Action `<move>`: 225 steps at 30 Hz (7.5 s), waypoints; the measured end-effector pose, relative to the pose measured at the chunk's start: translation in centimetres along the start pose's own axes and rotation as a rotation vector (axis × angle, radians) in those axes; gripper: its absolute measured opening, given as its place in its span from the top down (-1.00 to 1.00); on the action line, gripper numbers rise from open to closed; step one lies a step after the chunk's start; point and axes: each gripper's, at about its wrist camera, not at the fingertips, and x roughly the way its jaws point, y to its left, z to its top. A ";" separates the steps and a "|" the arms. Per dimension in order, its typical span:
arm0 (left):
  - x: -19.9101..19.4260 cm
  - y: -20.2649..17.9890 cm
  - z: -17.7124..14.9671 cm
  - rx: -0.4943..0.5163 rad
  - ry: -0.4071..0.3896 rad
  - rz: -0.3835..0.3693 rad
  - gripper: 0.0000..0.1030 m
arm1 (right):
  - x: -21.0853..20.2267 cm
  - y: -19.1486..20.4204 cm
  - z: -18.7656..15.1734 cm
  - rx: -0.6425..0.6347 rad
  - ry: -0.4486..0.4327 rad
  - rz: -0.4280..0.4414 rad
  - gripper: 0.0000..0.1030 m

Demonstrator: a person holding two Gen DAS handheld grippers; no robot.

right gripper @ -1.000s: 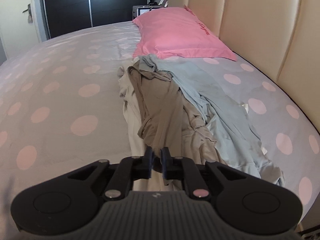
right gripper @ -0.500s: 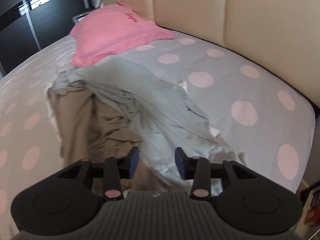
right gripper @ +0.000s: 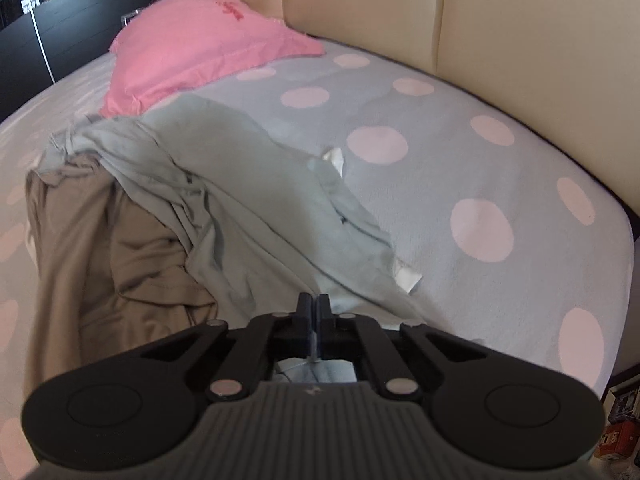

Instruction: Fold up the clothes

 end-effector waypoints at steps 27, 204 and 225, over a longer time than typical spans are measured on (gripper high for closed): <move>-16.8 13.3 -3.9 -0.114 -0.226 0.145 -0.89 | -32.9 28.9 -10.4 -0.470 -0.188 0.768 0.97; -45.1 21.9 1.9 0.200 -0.925 0.356 0.97 | -57.0 25.6 -7.4 -0.497 -1.099 0.314 0.94; -25.4 26.5 4.0 0.132 -0.460 0.255 0.97 | -39.5 38.2 -6.9 -0.656 -0.811 0.281 0.94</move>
